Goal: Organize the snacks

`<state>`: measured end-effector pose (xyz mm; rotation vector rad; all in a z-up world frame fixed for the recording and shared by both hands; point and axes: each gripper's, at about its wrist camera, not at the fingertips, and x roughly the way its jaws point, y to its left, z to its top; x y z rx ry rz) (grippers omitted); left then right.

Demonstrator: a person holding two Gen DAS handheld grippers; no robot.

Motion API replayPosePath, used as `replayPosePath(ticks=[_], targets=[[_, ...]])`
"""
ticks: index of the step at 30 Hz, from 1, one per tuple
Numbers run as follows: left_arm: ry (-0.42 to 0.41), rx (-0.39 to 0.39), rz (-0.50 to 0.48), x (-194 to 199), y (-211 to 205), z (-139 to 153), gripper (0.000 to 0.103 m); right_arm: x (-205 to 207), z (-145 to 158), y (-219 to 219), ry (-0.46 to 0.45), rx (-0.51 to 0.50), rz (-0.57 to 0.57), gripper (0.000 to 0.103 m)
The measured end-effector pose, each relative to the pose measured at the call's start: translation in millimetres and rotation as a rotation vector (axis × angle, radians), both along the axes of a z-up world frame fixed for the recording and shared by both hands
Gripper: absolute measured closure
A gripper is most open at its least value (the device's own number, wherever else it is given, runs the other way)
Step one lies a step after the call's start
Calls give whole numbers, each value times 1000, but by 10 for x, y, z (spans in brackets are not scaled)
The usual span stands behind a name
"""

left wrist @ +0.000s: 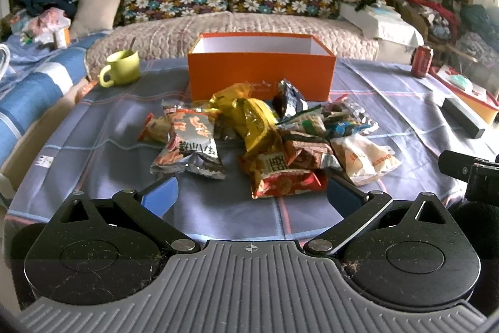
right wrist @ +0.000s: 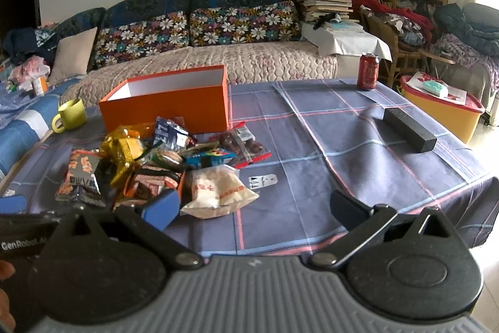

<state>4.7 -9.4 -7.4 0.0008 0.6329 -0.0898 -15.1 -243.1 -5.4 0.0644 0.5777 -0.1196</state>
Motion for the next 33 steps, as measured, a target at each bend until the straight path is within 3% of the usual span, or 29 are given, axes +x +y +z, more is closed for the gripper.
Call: replayPosePath(ticks=[33], targets=[[68,-15,-5,73,23,-116,18,20,-103,-4,37,16,25,0]])
